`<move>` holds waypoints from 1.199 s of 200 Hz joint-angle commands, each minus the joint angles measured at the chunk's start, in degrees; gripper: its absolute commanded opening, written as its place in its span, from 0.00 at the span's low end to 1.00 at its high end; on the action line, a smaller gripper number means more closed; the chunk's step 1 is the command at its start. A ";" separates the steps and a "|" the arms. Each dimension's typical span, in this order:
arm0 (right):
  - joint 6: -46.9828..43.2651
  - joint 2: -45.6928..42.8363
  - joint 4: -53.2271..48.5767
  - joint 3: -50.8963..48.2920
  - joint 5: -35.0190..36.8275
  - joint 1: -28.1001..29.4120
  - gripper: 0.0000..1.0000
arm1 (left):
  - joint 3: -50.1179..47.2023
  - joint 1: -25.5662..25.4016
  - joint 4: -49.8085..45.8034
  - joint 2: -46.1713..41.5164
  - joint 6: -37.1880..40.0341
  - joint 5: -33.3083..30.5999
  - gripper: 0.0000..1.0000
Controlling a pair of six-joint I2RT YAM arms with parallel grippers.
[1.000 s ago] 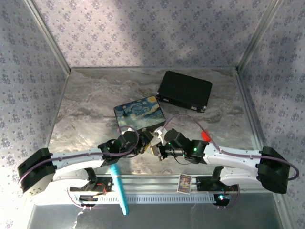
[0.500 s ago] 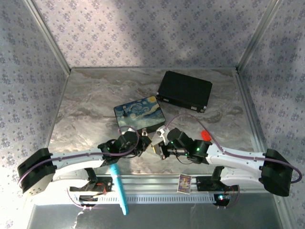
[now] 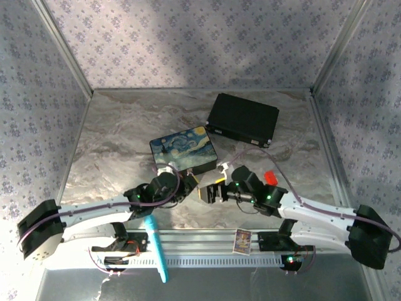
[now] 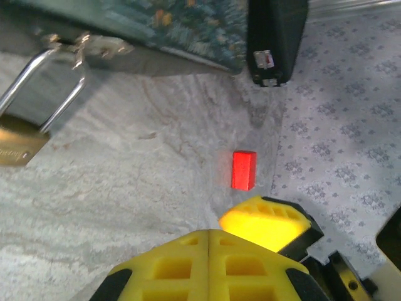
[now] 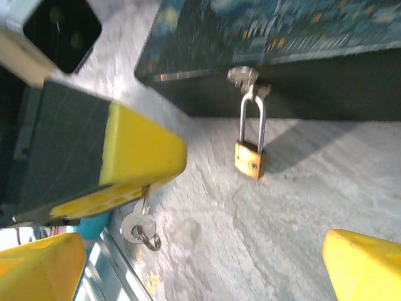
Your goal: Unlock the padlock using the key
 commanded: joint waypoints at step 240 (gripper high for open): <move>16.63 0.79 37.07 -7.84 -25.13 -10.36 0.28 | -3.94 1.57 31.28 -3.28 18.46 3.59 0.00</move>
